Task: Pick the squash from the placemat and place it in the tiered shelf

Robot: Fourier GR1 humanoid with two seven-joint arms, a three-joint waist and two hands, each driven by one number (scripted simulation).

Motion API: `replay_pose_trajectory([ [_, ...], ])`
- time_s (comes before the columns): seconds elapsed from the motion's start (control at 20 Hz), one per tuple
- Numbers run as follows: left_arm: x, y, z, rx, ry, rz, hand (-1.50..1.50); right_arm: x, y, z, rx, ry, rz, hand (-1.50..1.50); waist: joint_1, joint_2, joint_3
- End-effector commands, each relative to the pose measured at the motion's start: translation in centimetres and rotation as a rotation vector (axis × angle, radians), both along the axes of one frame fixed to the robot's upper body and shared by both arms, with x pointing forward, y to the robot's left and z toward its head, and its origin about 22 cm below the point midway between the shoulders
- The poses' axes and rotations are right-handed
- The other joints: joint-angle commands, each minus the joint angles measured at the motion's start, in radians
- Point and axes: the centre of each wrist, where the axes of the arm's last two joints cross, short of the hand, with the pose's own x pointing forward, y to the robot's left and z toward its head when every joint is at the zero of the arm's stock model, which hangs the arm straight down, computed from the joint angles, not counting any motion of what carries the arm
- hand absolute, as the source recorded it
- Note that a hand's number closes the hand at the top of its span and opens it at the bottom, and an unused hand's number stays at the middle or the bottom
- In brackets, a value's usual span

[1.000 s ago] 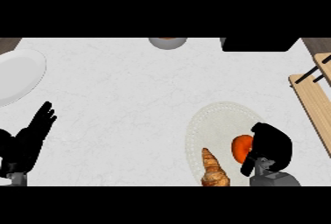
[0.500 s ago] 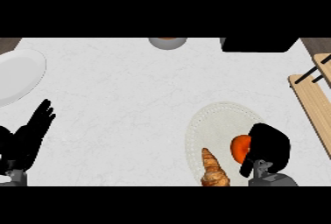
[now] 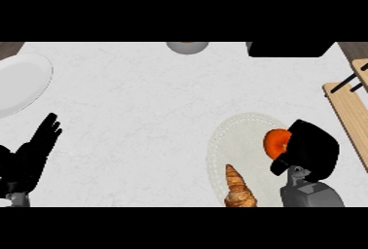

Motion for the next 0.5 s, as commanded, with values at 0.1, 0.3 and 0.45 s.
replay_pose_trajectory([
  [0.1, 1.2, -0.2, 1.1, 0.003, -0.013, -0.017, 0.0, 5.4, -2.0, 4.8, 0.097, -0.188, -0.415, 1.5, 0.026, 0.011, 0.002],
  [0.3, 1.8, 0.2, 1.3, -0.011, 0.002, -0.01, 0.0, 6.9, -1.6, 8.8, 0.086, -0.307, -0.476, 1.5, 0.01, 0.003, 0.0],
  [0.45, 1.1, -1.6, -0.7, -0.012, 0.022, -0.022, 0.0, 6.6, 0.9, 11.6, 0.102, -0.4, -0.487, 1.5, 0.009, -0.002, 0.0],
])
